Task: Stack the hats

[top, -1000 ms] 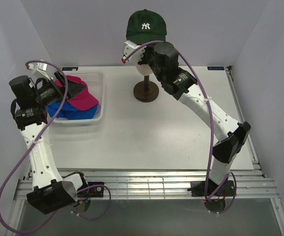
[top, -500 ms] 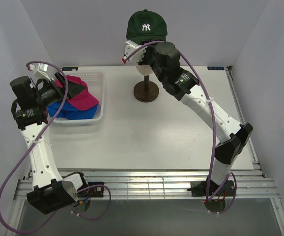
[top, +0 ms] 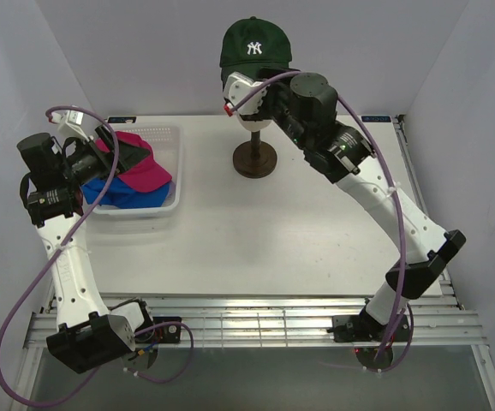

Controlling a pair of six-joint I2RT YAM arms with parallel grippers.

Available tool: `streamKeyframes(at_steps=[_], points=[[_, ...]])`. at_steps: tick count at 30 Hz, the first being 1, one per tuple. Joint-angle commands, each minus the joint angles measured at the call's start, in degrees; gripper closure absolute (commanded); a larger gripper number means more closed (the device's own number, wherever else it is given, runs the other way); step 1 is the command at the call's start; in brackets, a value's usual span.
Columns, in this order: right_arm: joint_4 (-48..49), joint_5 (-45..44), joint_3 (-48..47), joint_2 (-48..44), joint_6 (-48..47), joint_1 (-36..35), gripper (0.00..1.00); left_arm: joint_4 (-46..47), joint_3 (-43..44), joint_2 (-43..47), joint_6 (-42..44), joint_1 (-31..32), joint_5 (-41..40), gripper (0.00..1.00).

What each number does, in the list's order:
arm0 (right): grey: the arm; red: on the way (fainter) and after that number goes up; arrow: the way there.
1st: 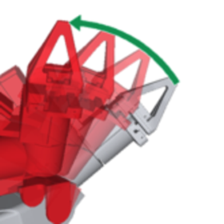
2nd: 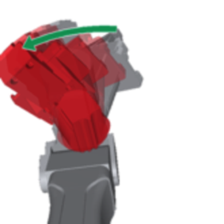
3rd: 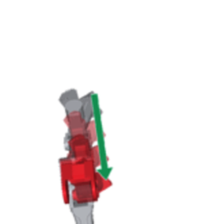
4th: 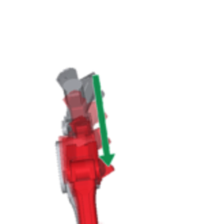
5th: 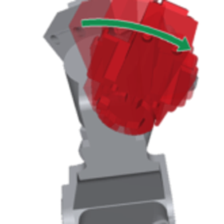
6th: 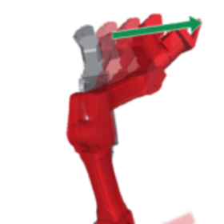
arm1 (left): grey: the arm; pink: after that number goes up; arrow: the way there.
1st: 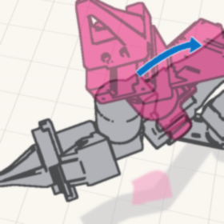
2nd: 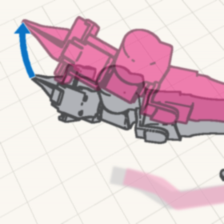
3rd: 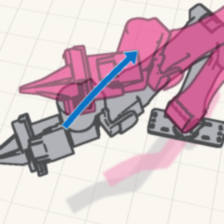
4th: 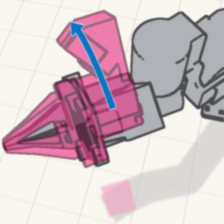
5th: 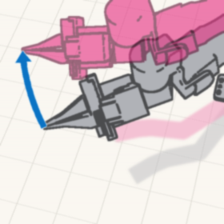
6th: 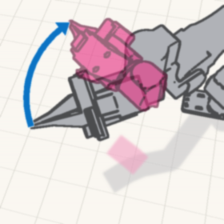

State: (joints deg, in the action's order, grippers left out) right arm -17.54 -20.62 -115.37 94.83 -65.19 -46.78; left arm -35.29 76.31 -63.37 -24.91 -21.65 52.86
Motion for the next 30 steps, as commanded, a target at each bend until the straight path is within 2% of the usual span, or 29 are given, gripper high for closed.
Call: streamKeyframes(at_steps=[1,3,6,8,9,12,16,20,24,30], points=[[-8.09,9.35,-0.65,-6.3,6.56,-0.5,0.34,1.1,-0.55,1.94,-0.05,-0.5,1.28,0.15],[-9.87,15.15,-0.03,-7.9,9.28,-0.5,0.29,1.1,-0.64,2.03,-0.05,-0.5,1.37,0.15],[-8.22,18.07,-0.81,-9.13,15.15,-0.15,0.3,1.27,-0.81,2.03,-0.4,-0.67,1.54,0.15],[-5.33,16.94,-5.97,-7.47,20.77,1.33,0.43,1.54,-1.25,2.2,-0.49,-0.76,1.81,0.15],[-4.35,16.32,-8.27,-4.77,27.24,2.13,0.46,1.63,-1.34,2.29,-0.58,-0.85,2.07,0.15],[-1.72,15.43,-16.17,-0.44,34.49,4.94,0.49,1.89,-1.87,2.55,-0.85,-1.11,2.33,0.15],[5.05,17.46,-17.08,3.52,43.11,7.58,0.62,1.89,-2.13,2.99,-0.93,-1.2,2.6,0.15],[7.26,18.85,-16.82,6.07,47.25,10.83,0.68,1.98,-2.22,3.17,-0.93,-1.12,2.77,0.15],[6.38,20.01,-15.85,8.18,47.35,11.1,0.71,2.24,-2.49,3.17,-1.11,-1.2,2.95,0.15],[5.5,20.01,-9.79,6.34,48.66,11.45,0.76,2.33,-2.66,3.26,-1.29,-1.38,3.21,0.15]])
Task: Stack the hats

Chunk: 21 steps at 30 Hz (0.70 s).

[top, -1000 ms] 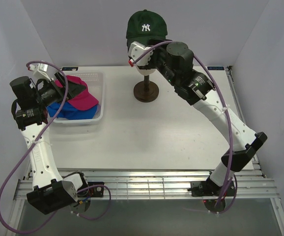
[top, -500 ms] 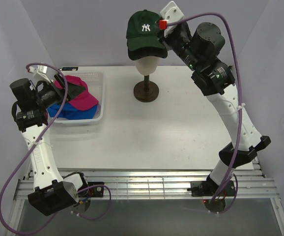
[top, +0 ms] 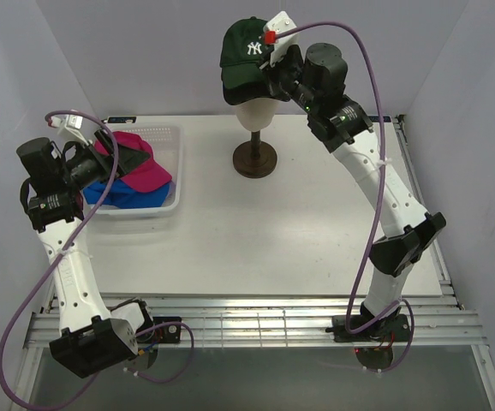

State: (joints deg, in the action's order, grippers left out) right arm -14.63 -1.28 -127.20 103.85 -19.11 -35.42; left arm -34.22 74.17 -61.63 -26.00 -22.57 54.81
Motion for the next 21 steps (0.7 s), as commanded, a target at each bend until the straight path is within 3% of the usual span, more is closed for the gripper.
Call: streamKeyframes(at_steps=[1,11,21], points=[[2.68,0.66,3.17,-3.04,2.59,0.17,0.76,1.26,-0.52,1.51,-0.19,-0.46,1.27,0.15],[1.01,-0.65,9.69,-5.41,2.06,0.26,0.78,1.52,-0.78,1.6,-0.37,-0.72,1.53,0.16],[1.97,-2.41,2.48,-5.85,1.8,0.53,0.76,1.52,-0.69,1.24,-0.28,-0.81,1.71,0.16]])
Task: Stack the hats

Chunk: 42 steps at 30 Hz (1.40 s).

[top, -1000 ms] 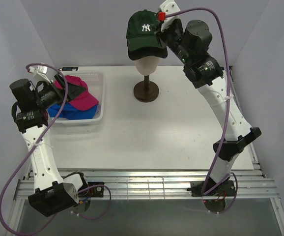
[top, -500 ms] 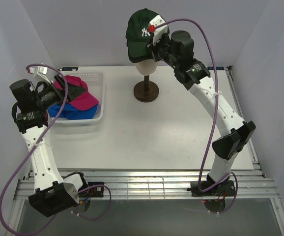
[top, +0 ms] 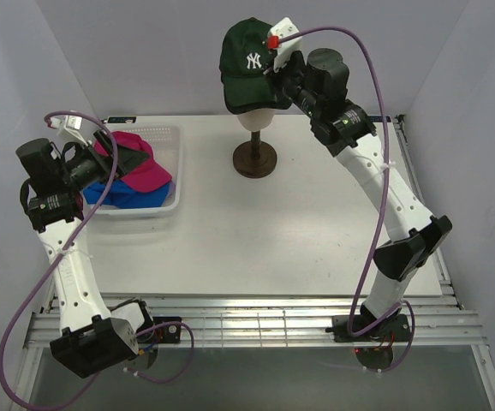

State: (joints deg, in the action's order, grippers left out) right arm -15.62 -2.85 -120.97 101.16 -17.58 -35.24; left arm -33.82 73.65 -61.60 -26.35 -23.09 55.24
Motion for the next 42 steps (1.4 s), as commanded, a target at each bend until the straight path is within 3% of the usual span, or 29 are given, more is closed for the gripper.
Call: streamKeyframes(at_steps=[1,3,6,8,9,12,15,18,25,34,38,39,42], points=[[3.22,-0.75,-3.49,-3.51,0.36,0.35,0.75,1.13,-0.17,1.22,0.24,-0.29,1.27,0.16],[3.22,-0.31,-2.61,-5.53,0.53,0.35,0.74,1.13,-0.17,0.96,1.99,-0.29,1.1,0.16],[3.05,1.09,2.3,-10.1,0.45,0.35,0.61,-1.5,0.79,-0.27,10.13,-0.29,-4.42,0.16],[2.18,2.24,7.73,-14.65,0.18,0.26,0.52,-6.13,3.06,-3.51,15.69,-0.29,-11.01,0.16],[1.82,2.32,9.68,-16.25,0.27,0.35,0.43,-7.47,3.69,-4.92,18.5,-0.2,-12.69,0.15],[0.59,4.52,17.76,-22.49,1.32,0.35,0.31,-10.12,4.05,-10.54,26.95,-0.29,-22.0,0.1],[0.41,3.12,26.27,-28.38,2.64,0.35,0.26,-8.46,3.09,-13.54,32.67,-0.29,-31.14,0.04],[1.72,-0.57,35.32,-33.65,3.78,0.26,0.25,-7.92,4.39,-16.7,35.57,-0.37,-35.46,0.02],[7.52,2.32,51.33,-40.87,5.98,0.35,0.24,-8.28,15.54,-32.24,34.52,0.59,-32.13,0.02],[9.55,6.62,58.56,-43.95,6.86,0.26,0.24,-6.43,30.76,-51.31,33.03,2.61,-38.01,0.02],[10.17,7.69,60.58,-43.95,7.21,0.26,0.24,-5.38,34.19,-54.58,31.8,3.93,-37.93,0.15],[9.73,7.77,60.85,-43.6,7.3,0.26,0.24,-3.03,32.37,-53.46,31.1,4.45,-37.23,0.27],[9.55,7.95,61.11,-43.51,7.3,0.26,0.24,-1.25,29.63,-52.66,30.83,4.89,-37.14,0.47]])
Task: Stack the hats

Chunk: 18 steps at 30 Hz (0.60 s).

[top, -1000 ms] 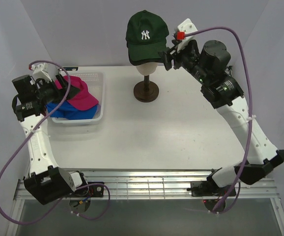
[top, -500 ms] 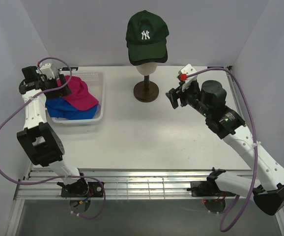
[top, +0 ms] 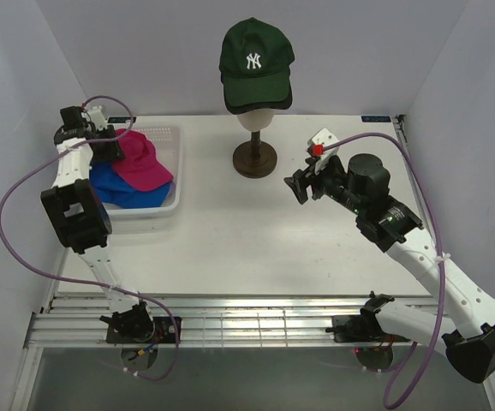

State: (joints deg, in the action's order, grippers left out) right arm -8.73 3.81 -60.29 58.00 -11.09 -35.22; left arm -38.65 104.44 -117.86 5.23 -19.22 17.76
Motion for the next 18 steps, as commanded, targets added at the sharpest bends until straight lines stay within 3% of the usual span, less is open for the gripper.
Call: streamKeyframes(at_steps=[1,2,7,8,9,18], points=[[2.58,1.46,0.53,-0.25,0.72,0.24,0.24,3.59,-1.87,3.69,-1.01,1.03,0.35,0.56],[2.58,1.63,0.44,-0.08,0.72,0.24,0.24,3.67,-2.22,3.87,-1.45,1.03,0.61,0.72],[1.61,3.3,0.09,0.01,1.07,0.24,0.24,5.25,-4.86,9.22,-2.77,1.21,3.59,0.75],[1.53,3.57,0.17,0.1,1.16,0.24,0.24,5.17,-5.21,10.01,-2.95,1.21,3.69,0.93],[1.52,3.92,0.26,0.1,1.16,0.15,0.24,5.34,-5.48,10.8,-3.21,1.21,3.77,0.99],[1.78,14.12,2.54,-1.22,-6.21,-5.81,0.24,5.43,-7.59,21.44,-10.85,1.21,11.68,1.0]])
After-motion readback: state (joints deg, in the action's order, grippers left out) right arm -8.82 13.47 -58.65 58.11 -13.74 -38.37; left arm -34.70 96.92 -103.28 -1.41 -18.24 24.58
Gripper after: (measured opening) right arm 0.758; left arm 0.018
